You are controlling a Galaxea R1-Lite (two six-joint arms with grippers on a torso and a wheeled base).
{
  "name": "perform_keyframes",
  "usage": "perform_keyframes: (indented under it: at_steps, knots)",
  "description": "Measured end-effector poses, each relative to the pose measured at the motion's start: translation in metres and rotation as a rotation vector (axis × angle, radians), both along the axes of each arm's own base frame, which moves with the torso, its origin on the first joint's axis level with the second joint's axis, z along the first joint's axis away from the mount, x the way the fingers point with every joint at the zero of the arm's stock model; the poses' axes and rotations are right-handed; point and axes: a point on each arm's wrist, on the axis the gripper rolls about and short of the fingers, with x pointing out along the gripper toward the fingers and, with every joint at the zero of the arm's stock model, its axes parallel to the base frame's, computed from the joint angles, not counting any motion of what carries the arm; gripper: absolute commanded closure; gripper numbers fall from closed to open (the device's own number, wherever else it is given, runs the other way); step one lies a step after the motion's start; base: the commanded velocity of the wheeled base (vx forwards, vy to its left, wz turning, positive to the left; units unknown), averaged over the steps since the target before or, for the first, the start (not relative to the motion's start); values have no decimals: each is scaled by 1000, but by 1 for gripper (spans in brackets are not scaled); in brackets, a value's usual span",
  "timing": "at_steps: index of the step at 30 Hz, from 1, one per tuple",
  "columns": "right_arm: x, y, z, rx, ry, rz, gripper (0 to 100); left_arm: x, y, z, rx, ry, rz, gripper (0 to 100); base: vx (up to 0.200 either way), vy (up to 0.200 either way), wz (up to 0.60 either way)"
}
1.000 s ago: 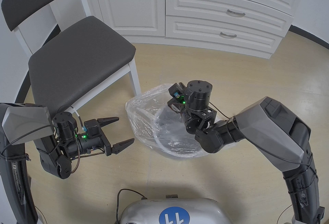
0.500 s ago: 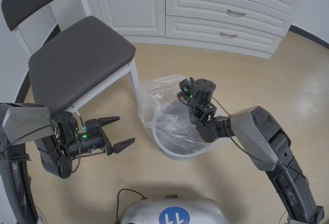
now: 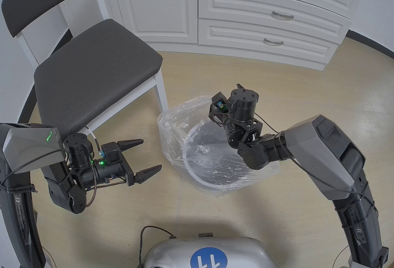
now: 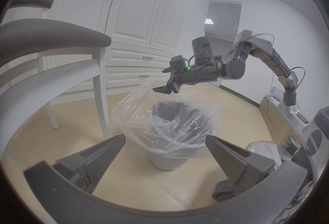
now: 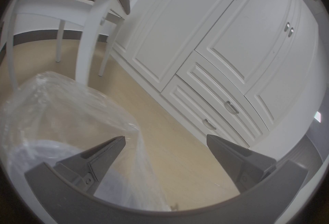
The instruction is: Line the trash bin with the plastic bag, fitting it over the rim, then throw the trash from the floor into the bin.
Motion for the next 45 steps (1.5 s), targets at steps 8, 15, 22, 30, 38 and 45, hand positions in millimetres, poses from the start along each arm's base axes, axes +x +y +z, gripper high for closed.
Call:
perform_keyframes:
  at_steps: [8,15,22,30,38,45]
  knots:
    - [-41,-11,37,-73,120,11,0,-2,0,2,1,-5,0,0,0,0,0]
    - [-69,-30,36,-139,257,-9,0,-2,1,5,0,-10,1,0,0,0,0]
    - [-74,-58,18,-157,353,-64,0,-3,1,5,0,-12,1,0,0,0,0]
    - [-57,-91,-3,-170,417,-151,0,-2,1,6,2,-16,0,0,0,0,0]
    - [-31,-112,10,-106,361,-218,0,-2,0,5,2,-16,-1,0,0,0,0]
    - [-16,-124,10,-86,344,-253,0,-2,-1,4,3,-13,-3,0,0,0,0]
